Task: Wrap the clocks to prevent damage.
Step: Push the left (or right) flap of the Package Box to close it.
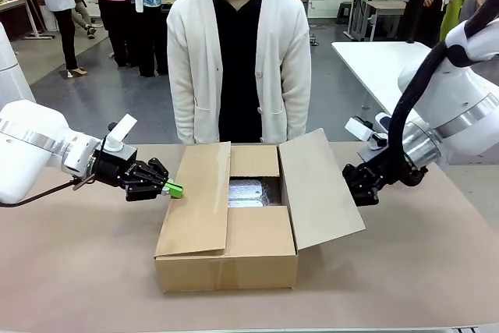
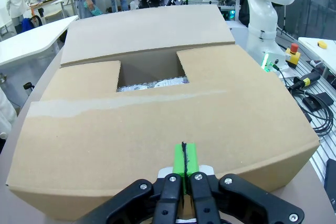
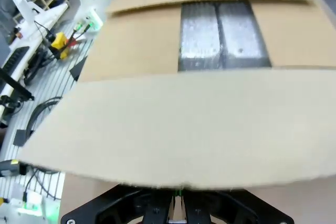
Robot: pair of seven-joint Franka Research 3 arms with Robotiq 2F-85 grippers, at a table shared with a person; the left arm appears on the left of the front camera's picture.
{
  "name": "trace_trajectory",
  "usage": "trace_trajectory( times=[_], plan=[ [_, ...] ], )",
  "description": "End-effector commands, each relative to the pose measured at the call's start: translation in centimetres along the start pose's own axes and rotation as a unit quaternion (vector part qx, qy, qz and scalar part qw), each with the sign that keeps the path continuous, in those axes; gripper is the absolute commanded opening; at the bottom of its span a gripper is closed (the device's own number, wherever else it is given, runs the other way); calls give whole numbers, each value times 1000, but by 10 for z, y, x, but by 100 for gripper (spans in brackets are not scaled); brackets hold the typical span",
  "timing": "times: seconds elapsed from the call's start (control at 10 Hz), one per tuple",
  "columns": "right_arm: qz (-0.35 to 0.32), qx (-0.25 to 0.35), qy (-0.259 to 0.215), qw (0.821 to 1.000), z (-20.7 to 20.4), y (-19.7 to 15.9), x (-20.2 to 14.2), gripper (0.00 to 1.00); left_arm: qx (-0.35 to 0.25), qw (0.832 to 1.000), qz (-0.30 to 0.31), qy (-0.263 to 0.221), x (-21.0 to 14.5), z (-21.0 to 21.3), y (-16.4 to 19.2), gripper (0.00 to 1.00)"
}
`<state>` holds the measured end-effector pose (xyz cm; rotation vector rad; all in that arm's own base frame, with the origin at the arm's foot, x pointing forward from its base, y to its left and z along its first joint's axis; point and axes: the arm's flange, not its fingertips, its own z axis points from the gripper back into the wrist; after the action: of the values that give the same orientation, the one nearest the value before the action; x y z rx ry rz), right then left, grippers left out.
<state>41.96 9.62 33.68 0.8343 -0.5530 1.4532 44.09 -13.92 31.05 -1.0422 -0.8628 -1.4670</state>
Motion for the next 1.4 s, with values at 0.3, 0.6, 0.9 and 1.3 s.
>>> trace_trajectory(
  times=[0.3,0.6,0.9,1.3],
  plan=[
    [39,-8,-53,998,0,6,35,1,2,1000,-1,5,-4,-3,-1,0],
    [45,-4,-69,997,-8,0,55,1,2,1000,-1,5,-4,-3,-1,0],
    [44,6,-60,997,-29,-8,66,1,2,1000,-1,5,-4,-3,-1,0],
    [29,18,-34,999,-53,-18,61,1,2,1000,-1,5,-4,-3,-1,0]
  ],
)
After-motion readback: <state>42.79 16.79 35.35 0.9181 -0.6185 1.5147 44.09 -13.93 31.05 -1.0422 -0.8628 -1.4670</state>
